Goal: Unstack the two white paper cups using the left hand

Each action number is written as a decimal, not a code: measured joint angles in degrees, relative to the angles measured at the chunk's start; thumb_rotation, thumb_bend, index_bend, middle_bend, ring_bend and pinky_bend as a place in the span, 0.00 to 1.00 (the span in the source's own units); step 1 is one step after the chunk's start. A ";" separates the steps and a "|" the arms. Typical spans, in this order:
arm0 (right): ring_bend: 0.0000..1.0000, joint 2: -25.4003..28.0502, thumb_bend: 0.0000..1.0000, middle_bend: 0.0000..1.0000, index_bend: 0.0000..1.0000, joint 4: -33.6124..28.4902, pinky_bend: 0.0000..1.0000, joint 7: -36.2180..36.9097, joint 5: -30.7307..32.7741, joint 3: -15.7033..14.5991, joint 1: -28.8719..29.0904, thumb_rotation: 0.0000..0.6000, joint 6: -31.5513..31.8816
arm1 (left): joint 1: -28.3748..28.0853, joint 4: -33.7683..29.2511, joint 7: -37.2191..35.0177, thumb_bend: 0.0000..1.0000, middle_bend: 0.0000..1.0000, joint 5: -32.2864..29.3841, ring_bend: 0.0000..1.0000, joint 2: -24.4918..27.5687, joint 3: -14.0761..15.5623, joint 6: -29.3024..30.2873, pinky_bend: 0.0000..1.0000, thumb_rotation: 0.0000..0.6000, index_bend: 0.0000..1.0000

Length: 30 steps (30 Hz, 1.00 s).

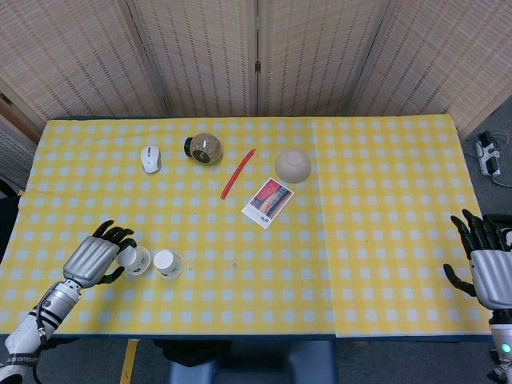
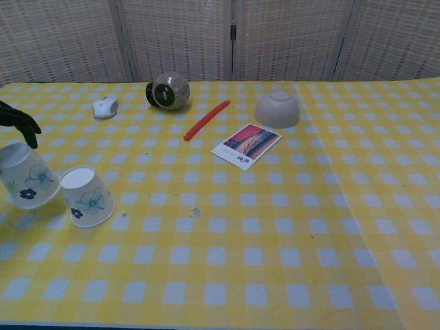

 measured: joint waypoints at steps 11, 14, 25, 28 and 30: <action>0.00 0.02 0.37 0.00 0.00 -0.06 0.00 0.04 0.20 -0.17 -0.39 1.00 0.23 | -0.54 4.51 0.12 0.51 0.21 -0.38 0.17 -5.08 0.21 -1.21 0.09 1.00 0.37; 0.00 -0.07 0.37 0.00 0.00 0.06 0.00 0.18 0.26 -0.21 -0.39 1.00 0.10 | -0.58 5.15 0.77 0.51 0.21 -0.70 0.16 -5.72 0.32 -1.42 0.09 1.00 0.35; 0.00 -0.12 0.37 0.00 0.00 0.21 0.00 0.27 0.32 -0.13 -0.36 1.00 0.04 | 0.00 3.90 2.78 0.50 0.15 -1.76 0.10 -5.66 0.53 -0.63 0.05 1.00 0.10; 0.00 -0.14 0.37 0.00 0.00 0.34 0.00 0.53 0.53 -0.09 -0.40 1.00 -0.02 | 0.48 3.01 2.82 0.50 0.14 -1.81 0.09 -5.08 0.46 0.45 0.05 1.00 0.09; 0.00 -0.16 0.37 0.00 0.00 0.47 0.00 0.79 0.68 -0.12 -0.38 1.00 -0.31 | 1.12 2.42 2.35 0.51 0.14 -2.02 0.09 -4.58 0.09 2.05 0.05 1.00 0.09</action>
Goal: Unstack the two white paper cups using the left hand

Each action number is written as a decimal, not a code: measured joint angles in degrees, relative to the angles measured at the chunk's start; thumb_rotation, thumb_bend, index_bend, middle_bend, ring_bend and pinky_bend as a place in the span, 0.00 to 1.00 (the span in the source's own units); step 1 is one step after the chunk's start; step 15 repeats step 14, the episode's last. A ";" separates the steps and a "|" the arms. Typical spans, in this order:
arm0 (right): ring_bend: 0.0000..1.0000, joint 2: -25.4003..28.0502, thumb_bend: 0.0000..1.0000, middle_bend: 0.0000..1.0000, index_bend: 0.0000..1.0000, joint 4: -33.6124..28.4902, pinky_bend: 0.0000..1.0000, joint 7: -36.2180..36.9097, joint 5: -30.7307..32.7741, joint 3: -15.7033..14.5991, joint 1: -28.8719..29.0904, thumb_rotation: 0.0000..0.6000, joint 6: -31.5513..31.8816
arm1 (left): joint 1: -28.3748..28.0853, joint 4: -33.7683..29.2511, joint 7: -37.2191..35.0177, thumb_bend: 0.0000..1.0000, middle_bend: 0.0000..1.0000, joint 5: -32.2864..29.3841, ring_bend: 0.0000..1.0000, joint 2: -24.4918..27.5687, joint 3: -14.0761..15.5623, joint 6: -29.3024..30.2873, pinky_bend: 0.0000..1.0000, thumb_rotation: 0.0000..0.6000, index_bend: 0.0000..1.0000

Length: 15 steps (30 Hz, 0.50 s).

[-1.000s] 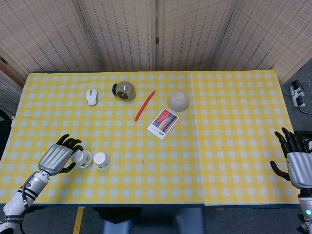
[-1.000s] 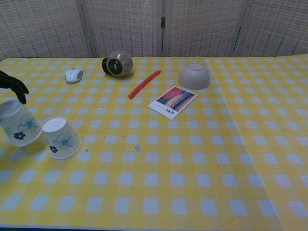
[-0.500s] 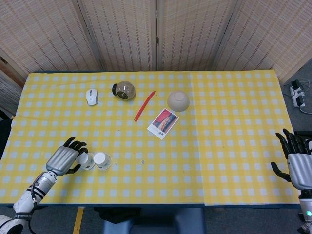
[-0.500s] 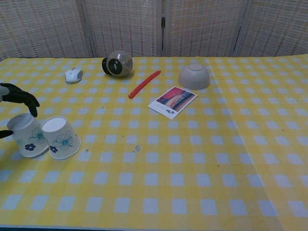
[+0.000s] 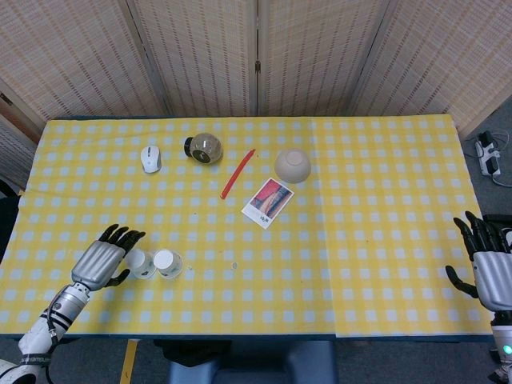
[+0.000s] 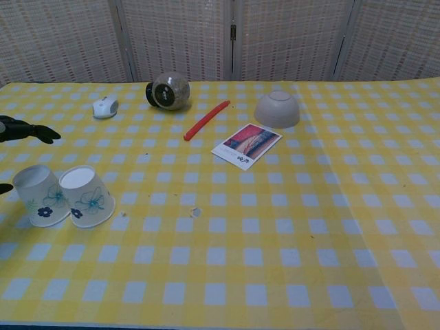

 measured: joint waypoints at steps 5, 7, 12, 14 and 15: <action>0.00 0.26 0.36 0.00 0.00 0.37 0.00 2.44 0.05 -0.40 0.36 1.00 -1.79 | 2.87 -0.19 -2.67 0.51 0.14 -1.23 0.09 0.46 -2.08 7.21 0.05 1.00 0.10; 0.01 0.48 0.36 0.00 0.00 0.60 0.00 4.49 -0.24 -0.64 0.61 1.00 -2.64 | 4.39 0.06 -3.70 0.51 0.14 -1.81 0.09 0.50 -2.85 10.45 0.05 1.00 0.10; 0.02 0.60 0.36 0.00 0.00 1.80 0.00 9.60 -1.42 -1.07 1.17 1.00 -3.89 | 9.53 1.43 -4.88 0.51 0.13 -3.16 0.09 0.35 -4.05 18.80 0.04 1.00 0.11; 0.02 0.49 0.36 0.00 0.00 2.34 0.00 11.59 -2.24 -1.27 1.31 1.00 -3.97 | 11.62 1.88 -4.64 0.51 0.13 -3.18 0.09 0.13 -3.95 21.56 0.04 1.00 0.11; 0.02 0.49 0.36 0.00 0.00 2.34 0.00 11.59 -2.24 -1.27 1.31 1.00 -3.97 | 11.62 1.88 -4.64 0.51 0.13 -3.18 0.09 0.13 -3.95 21.56 0.04 1.00 0.11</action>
